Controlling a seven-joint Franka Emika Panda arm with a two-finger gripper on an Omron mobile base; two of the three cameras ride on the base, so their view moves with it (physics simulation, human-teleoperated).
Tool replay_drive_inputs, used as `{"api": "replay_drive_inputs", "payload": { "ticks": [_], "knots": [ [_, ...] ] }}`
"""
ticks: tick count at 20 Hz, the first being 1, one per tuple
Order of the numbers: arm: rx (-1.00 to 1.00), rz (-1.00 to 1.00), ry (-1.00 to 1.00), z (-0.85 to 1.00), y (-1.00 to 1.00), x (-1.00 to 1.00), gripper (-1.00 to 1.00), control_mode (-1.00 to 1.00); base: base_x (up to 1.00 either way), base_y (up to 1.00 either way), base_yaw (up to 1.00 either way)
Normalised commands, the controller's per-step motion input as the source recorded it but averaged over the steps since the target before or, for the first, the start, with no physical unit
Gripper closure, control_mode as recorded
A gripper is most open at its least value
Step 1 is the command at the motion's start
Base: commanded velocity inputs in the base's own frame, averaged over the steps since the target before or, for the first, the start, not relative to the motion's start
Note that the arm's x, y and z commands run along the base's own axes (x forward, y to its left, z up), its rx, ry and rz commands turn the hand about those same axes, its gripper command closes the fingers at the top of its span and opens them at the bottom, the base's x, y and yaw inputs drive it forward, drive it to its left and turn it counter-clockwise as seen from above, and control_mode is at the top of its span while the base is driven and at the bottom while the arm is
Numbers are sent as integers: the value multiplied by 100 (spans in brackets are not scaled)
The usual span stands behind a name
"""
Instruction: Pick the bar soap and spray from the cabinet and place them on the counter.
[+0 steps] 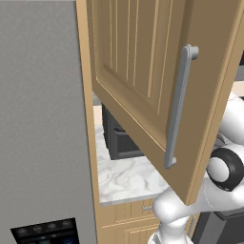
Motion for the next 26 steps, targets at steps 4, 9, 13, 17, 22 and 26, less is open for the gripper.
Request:
{"api": "replay_drive_inputs", "payload": {
  "ticks": [4, 9, 13, 17, 22, 26],
  "knots": [
    [0, 0, 0, 0, 0, 25, -100, -100, 0, 0, 0],
    [0, 0, 0, 0, 0, 24, -100, -100, 0, 0, 0],
    [0, 0, 2, 0, 0, 24, -100, -100, 0, 0, 0],
    [0, 0, 2, 0, 0, 23, -100, -100, 0, 0, 0],
    [0, 0, 3, 0, 0, 26, -100, -100, 0, 0, 0],
    [0, 0, 3, 0, 0, 29, -100, -100, 0, 0, 0]
  ]
}}
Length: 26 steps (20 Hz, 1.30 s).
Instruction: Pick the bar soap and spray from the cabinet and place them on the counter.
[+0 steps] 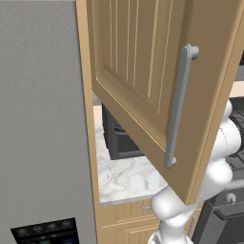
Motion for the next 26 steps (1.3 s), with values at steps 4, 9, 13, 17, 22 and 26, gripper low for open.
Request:
{"api": "replay_drive_inputs", "payload": {
  "ticks": [4, 9, 13, 17, 22, 26],
  "knots": [
    [0, 0, 3, 0, 0, 29, -100, -100, 0, 0, 0],
    [0, 0, 4, 0, 0, 26, -100, -100, 0, 0, 0],
    [0, 0, 3, 0, 0, 7, 100, -100, 0, 0, 0],
    [0, 0, 0, 14, -7, 0, 100, -100, 0, 0, 0],
    [0, 0, 0, 29, -9, -9, 100, -100, 0, 0, 0],
    [0, 0, 0, 15, -14, -15, 100, -100, 0, 0, 0]
  ]
}}
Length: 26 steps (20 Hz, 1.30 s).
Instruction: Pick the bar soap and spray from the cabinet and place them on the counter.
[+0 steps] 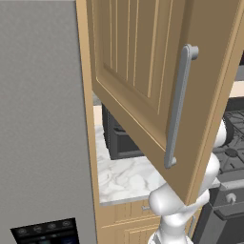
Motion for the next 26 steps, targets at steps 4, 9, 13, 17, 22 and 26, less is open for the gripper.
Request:
{"api": "replay_drive_inputs", "payload": {
  "ticks": [4, 9, 13, 17, 22, 26],
  "knots": [
    [0, 0, 0, 1, -23, -20, 100, -100, 0, 0, 0],
    [0, 0, 2, -8, -33, -36, 100, -100, 0, 0, 0],
    [0, 0, 0, -3, -26, -48, 100, -100, 0, 0, 0],
    [0, 0, 0, -1, -12, -58, 100, -100, 0, 0, 0],
    [0, 0, 0, 0, 0, -61, 100, -100, 0, 0, 0],
    [0, 1, 0, 0, 0, -64, 100, -100, 0, 0, 0]
  ]
}}
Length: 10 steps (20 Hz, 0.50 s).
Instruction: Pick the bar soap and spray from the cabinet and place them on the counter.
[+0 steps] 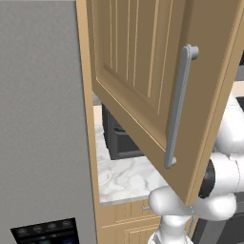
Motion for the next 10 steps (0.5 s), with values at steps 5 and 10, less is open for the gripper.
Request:
{"api": "replay_drive_inputs", "payload": {
  "ticks": [5, 10],
  "knots": [
    [0, 1, 0, 3, -7, -70, 100, -100, 0, 0, 0],
    [0, 1, 0, 3, -12, -68, 100, -100, 0, 0, 0]
  ]
}}
